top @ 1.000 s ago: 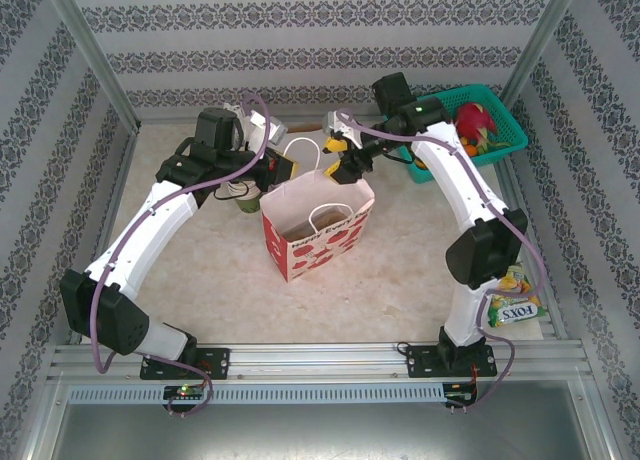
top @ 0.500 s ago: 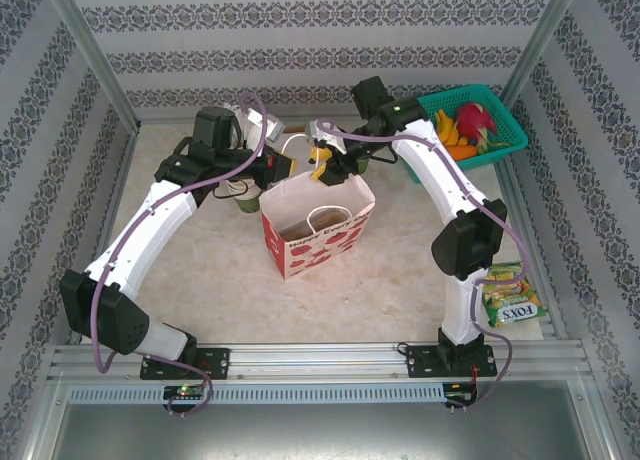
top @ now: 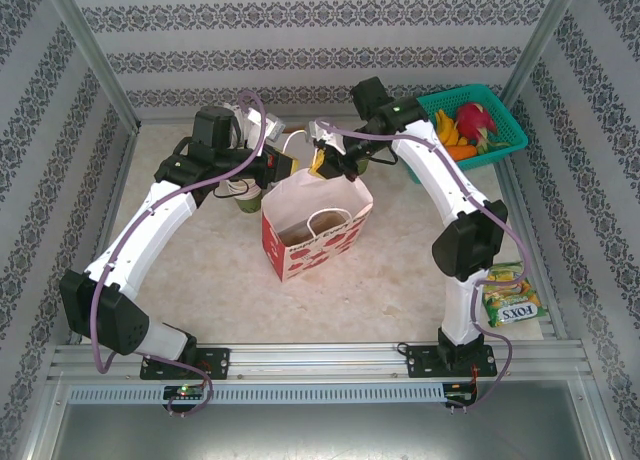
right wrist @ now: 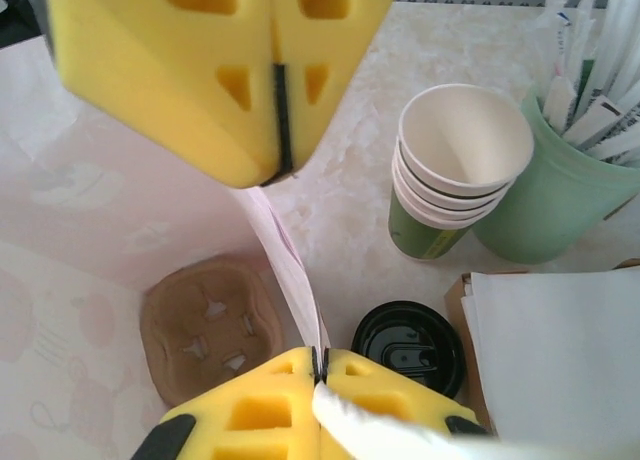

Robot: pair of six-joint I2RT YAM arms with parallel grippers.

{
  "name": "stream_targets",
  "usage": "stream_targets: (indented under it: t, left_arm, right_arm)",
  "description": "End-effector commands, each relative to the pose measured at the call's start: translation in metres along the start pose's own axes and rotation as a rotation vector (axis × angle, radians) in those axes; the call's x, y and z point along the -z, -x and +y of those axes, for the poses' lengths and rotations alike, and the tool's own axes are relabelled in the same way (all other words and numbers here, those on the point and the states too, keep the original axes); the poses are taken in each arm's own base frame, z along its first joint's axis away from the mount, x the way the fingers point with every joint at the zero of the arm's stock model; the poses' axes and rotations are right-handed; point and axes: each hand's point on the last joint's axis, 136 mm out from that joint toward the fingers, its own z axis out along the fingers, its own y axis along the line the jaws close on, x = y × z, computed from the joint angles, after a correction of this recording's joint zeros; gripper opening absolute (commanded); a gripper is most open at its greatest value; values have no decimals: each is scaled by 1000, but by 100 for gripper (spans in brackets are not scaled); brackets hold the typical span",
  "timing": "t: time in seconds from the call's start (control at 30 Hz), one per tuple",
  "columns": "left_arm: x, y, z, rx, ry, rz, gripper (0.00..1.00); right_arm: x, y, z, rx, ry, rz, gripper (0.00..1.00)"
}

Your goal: Pack the takeout coffee

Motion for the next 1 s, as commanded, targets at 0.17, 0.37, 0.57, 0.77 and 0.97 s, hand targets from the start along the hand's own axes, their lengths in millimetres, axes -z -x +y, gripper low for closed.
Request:
stream_targets:
  t: [0.17,0.37,0.57,0.77,0.97]
  left_arm:
    - [24,24,-21,-47,-40,-93,15]
    - [50,34,-27,-51,41,-176,82]
    - [89,35,-17,-71,253,-317,99]
    - [125,15,22,15,563,-376,100]
    - [163,-16,77,263,947,-322,100]
  right_arm:
    - [12,17,26,-61,9,-44,0]
    - [17,16,33,-167,-104,-55,0]
    - [22,4,29,-363,-288,-56,0]
    - [30,3,36,-614,-386,-84,0]
    - [50,-6,38,-875,-539,-92,0]
